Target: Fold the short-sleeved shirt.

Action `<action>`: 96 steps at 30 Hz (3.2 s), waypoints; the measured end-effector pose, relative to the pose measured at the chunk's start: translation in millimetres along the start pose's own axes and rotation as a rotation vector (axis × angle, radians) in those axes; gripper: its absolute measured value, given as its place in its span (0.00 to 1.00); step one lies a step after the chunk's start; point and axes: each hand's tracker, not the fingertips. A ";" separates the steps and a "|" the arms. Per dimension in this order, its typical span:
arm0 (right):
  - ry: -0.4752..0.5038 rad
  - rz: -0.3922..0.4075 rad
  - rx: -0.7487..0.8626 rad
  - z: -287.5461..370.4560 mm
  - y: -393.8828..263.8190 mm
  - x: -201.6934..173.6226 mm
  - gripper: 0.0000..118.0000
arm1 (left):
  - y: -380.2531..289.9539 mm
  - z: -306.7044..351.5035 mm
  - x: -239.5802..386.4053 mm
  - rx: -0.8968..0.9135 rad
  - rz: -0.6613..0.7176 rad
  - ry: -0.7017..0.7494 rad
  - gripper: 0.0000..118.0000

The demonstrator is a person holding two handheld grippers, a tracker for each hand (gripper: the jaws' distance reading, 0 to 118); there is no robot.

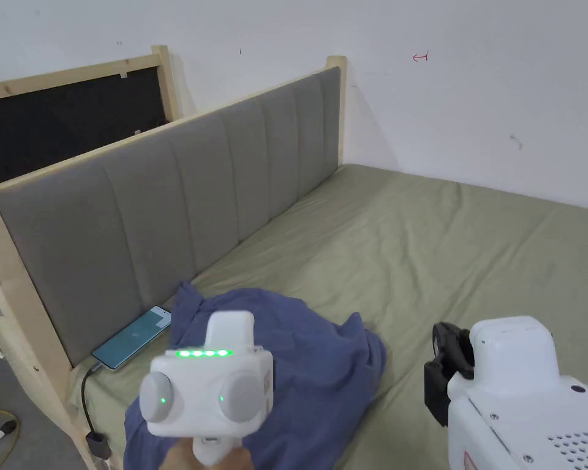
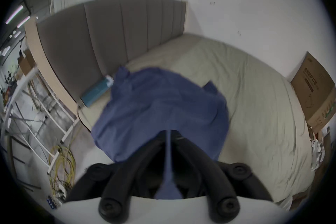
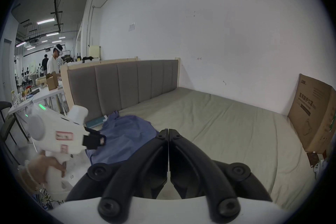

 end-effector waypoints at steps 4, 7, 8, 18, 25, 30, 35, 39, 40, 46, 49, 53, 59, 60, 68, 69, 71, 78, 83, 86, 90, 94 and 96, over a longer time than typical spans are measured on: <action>-0.002 -0.007 -0.060 -12.9 -12.3 4.5 0.01 | -11.9 -40.0 2.8 -0.134 0.052 -0.090 0.86; -0.005 -0.019 -0.098 -25.0 -19.5 8.8 0.01 | -6.4 -63.2 7.7 -0.147 0.046 -0.083 0.89; -0.007 -0.026 -0.110 -29.2 -21.5 10.3 0.01 | -2.0 -72.8 10.8 -0.154 0.037 -0.068 0.89; -0.070 -0.021 -0.217 -61.5 -44.2 33.3 0.01 | 27.2 -187.2 40.4 -0.327 0.034 -0.091 0.89; -0.110 -0.102 -0.269 -70.6 -53.6 58.6 0.01 | 24.8 -179.4 46.4 -0.273 -0.046 0.001 0.32; -0.152 -0.169 -0.271 -65.1 -54.5 65.7 0.01 | 27.5 -176.8 21.4 -0.303 0.035 -0.056 0.04; -0.178 -0.184 -0.265 -52.2 -53.6 74.9 0.01 | 41.3 -155.7 16.1 -0.299 0.063 -0.095 0.03; -0.201 -0.226 -0.239 -35.9 -48.4 90.0 0.01 | 53.7 -131.0 11.3 -0.260 0.143 -0.163 0.03; -0.210 -0.228 -0.231 -31.8 -47.1 93.4 0.01 | 57.3 -123.9 11.2 -0.254 0.162 -0.177 0.03; -0.299 -0.278 -0.165 0.8 -37.6 122.1 0.01 | 98.1 -65.1 52.8 -0.115 0.175 -0.350 0.03; -0.367 -0.304 -0.133 20.1 -33.9 139.1 0.01 | 118.5 -34.6 105.4 -0.078 0.118 -0.512 0.03; -0.470 -0.333 -0.089 55.5 -31.2 164.4 0.01 | 127.7 15.7 192.7 -0.037 -0.015 -0.716 0.03; -0.659 -0.374 -0.027 119.2 -32.0 205.2 0.01 | 93.8 94.5 321.5 -0.083 -0.230 -1.074 0.03; -0.694 -0.384 -0.017 129.6 -33.8 211.4 0.01 | 80.6 105.2 341.9 -0.090 -0.287 -1.086 0.03; -0.854 -0.519 -0.061 184.4 -72.0 260.8 0.01 | -73.8 61.6 431.1 -0.412 -0.514 -1.033 0.03; -0.859 -0.544 -0.072 186.5 -79.1 264.0 0.01 | -96.5 48.1 436.3 -0.450 -0.565 -0.996 0.06; -0.861 -0.581 -0.094 189.1 -92.1 269.7 0.01 | -133.1 24.0 442.5 -0.549 -0.610 -0.927 0.40; -0.846 -0.631 -0.155 180.0 -113.3 275.7 0.01 | -151.8 12.6 430.9 -0.641 -0.602 -0.889 0.92; -0.802 -0.619 -0.159 167.3 -106.4 268.3 0.01 | -106.4 32.0 419.7 -0.464 -0.586 -0.886 0.22; -0.781 -0.578 -0.169 157.8 -101.8 259.9 0.01 | -92.6 31.4 399.9 -0.395 -0.591 -0.837 0.00; -0.733 -0.553 -0.186 143.8 -100.3 249.1 0.01 | -81.8 7.3 364.0 -0.395 -0.534 -0.742 0.00; -0.698 -0.539 -0.209 128.0 -101.4 243.1 0.01 | -49.2 -16.7 325.4 -0.403 -0.389 -0.711 0.00; -0.680 -0.535 -0.222 120.1 -101.7 242.9 0.01 | -18.8 -28.3 306.8 -0.352 -0.355 -0.678 0.21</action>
